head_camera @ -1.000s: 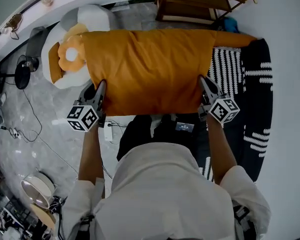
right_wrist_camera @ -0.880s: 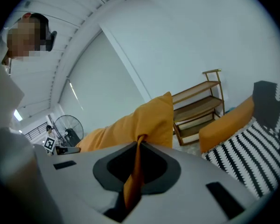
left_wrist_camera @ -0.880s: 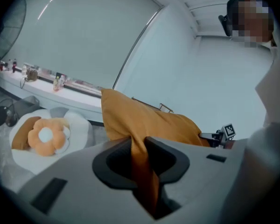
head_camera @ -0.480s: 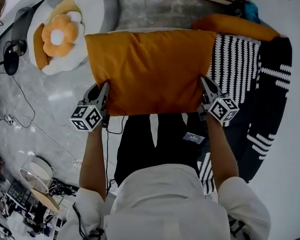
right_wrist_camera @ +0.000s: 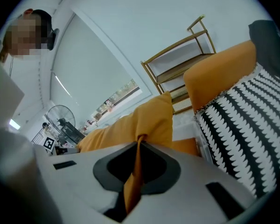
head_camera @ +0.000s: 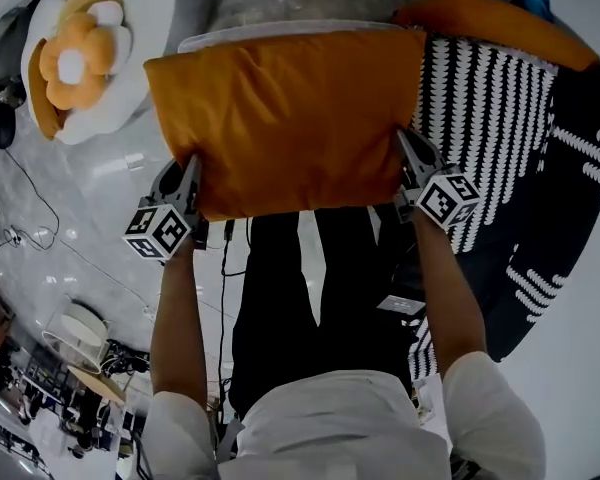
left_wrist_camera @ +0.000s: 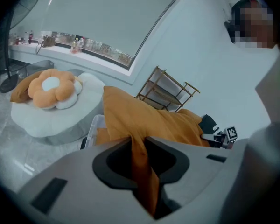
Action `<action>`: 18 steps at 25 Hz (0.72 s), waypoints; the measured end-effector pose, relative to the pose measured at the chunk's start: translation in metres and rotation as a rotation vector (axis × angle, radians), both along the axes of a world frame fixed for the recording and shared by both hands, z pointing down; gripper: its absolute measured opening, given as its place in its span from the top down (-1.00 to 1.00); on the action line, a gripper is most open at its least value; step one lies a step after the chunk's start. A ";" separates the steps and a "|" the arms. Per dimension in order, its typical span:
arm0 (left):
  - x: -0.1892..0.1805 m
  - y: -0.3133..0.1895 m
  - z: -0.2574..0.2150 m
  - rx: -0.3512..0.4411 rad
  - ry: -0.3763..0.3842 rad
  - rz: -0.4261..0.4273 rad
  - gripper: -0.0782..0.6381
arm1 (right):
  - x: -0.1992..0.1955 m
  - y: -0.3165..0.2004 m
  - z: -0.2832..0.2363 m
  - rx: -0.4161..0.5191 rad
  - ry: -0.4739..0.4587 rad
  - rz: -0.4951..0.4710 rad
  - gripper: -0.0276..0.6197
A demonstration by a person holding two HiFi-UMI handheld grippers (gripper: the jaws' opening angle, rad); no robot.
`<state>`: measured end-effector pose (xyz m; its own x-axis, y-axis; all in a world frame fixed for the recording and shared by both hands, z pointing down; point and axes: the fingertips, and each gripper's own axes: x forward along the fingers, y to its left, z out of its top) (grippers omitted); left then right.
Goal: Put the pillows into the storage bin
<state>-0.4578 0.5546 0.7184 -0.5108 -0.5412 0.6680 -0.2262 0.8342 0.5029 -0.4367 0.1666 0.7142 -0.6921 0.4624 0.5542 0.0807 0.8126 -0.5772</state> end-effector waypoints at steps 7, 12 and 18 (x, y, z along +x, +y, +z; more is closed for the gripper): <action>-0.010 -0.015 0.061 -0.024 0.030 0.014 0.55 | -0.007 -0.015 0.056 -0.011 0.007 0.012 0.80; -0.021 -0.018 0.090 -0.022 0.036 0.015 0.54 | -0.011 -0.020 0.090 -0.030 0.032 0.032 0.79; -0.028 0.001 0.125 -0.089 0.072 0.003 0.28 | -0.010 -0.030 0.130 0.025 0.104 0.051 0.77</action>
